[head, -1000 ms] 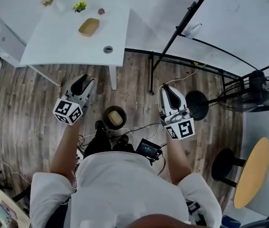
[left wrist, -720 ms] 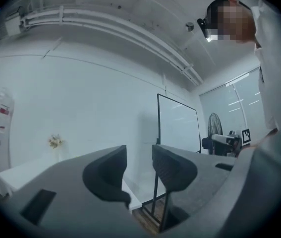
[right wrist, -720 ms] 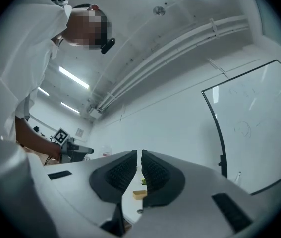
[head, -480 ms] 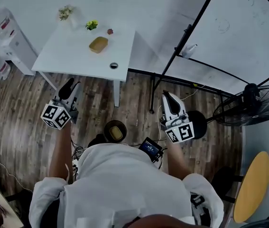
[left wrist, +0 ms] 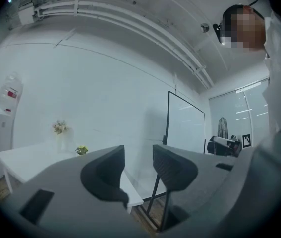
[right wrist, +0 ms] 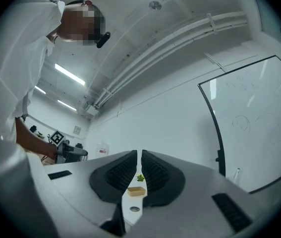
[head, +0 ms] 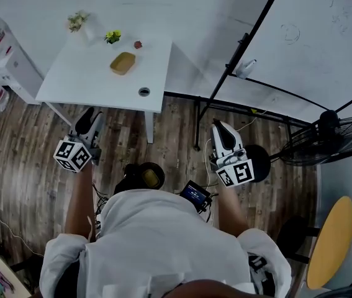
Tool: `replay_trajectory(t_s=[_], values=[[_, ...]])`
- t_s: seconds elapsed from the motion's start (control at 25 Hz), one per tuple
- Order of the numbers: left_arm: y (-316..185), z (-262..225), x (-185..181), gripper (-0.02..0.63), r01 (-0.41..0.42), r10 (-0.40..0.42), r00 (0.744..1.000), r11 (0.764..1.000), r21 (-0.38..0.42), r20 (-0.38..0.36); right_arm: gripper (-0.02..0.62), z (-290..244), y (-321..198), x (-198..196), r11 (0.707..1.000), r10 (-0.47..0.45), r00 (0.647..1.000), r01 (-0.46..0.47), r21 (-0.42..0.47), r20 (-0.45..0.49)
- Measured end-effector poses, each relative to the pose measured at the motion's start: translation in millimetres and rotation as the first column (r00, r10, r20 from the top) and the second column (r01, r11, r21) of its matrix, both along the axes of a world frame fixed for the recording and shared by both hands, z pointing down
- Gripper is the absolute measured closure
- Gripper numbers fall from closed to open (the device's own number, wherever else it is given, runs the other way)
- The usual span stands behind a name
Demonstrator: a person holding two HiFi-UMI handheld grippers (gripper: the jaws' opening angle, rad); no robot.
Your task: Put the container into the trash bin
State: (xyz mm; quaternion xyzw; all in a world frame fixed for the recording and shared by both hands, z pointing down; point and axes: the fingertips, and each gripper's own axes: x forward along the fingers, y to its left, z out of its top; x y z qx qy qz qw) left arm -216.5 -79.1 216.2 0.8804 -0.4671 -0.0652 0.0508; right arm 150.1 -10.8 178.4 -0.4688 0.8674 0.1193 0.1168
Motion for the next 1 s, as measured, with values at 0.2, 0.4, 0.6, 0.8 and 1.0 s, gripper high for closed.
replay_trajectory(t_s=[0.2,0.4,0.6,0.8,1.0], values=[[-57,20,-7,0.425,-0.033,0.033,0.999,0.998,-0.044,-0.003,0.545,12,-51,-18,1.0,0.008,1.0,-0.008,-0.029,-0.001],[-138,44,-37,0.419,-0.04,0.035,0.998,0.995,-0.093,-0.049,0.545,12,-122,-37,0.996,0.058,0.998,-0.058,-0.062,-0.008],[-233,73,-71,0.411,-0.039,0.023,0.996,0.98,-0.194,-0.084,0.545,5,-195,-68,0.99,0.092,0.995,-0.096,-0.099,-0.042],[-313,114,-95,0.401,-0.051,0.019,0.994,0.95,-0.307,-0.104,0.545,6,-265,-96,0.984,0.132,0.99,-0.138,-0.115,-0.056],[-375,167,-102,0.393,-0.069,-0.017,0.983,0.886,-0.458,-0.182,0.545,16,-324,-113,0.976,0.148,0.985,-0.16,-0.15,-0.086]])
